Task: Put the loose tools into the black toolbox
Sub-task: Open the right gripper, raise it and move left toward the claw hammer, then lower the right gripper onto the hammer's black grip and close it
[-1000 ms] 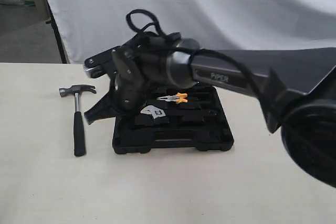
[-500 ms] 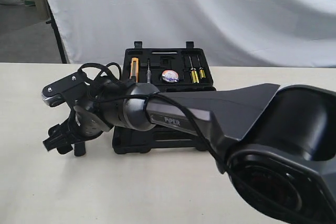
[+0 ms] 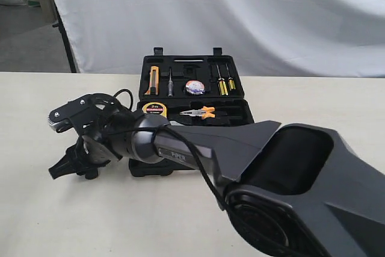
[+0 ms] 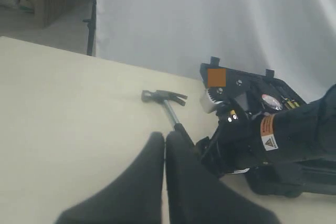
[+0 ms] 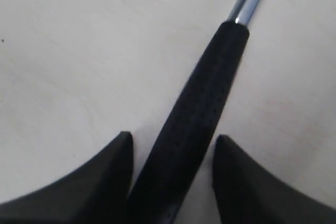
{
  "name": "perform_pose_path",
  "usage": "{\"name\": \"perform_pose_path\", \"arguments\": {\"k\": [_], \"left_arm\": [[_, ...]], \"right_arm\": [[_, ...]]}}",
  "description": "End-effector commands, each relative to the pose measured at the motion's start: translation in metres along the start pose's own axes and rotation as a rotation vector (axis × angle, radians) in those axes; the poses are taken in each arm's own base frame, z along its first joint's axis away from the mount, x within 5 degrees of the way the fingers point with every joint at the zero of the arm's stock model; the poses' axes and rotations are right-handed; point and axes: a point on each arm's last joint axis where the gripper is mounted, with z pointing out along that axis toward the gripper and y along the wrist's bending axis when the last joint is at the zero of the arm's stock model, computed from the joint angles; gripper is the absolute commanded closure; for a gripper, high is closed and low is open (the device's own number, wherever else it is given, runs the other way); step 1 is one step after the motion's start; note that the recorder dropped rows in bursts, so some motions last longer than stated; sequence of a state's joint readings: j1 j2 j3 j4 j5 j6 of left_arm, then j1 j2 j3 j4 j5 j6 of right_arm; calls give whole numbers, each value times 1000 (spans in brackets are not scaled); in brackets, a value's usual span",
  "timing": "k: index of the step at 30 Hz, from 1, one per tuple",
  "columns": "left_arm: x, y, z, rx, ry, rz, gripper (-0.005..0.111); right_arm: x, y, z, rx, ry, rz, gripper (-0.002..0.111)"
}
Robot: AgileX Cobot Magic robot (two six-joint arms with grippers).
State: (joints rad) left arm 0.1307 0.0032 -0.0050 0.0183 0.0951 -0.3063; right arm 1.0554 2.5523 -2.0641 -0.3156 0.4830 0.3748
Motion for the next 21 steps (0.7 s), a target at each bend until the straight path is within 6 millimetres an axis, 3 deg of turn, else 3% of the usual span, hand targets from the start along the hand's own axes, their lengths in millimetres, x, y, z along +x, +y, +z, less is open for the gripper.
{"name": "perform_pose_path", "arguments": {"k": [1, 7, 13, 21], "left_arm": [[-2, 1, 0, -21, -20, 0, 106], [-2, 1, 0, -21, -20, 0, 106], [-2, 1, 0, -21, -20, 0, 106], [-2, 1, 0, -21, -20, 0, 106]], "right_arm": [[5, -4, 3, 35, 78, -11, 76], [-6, -9, -13, 89, 185, 16, 109], [-12, -1, -24, 12, 256, 119, 109], [-13, 2, -44, -48, 372, 57, 109]]}}
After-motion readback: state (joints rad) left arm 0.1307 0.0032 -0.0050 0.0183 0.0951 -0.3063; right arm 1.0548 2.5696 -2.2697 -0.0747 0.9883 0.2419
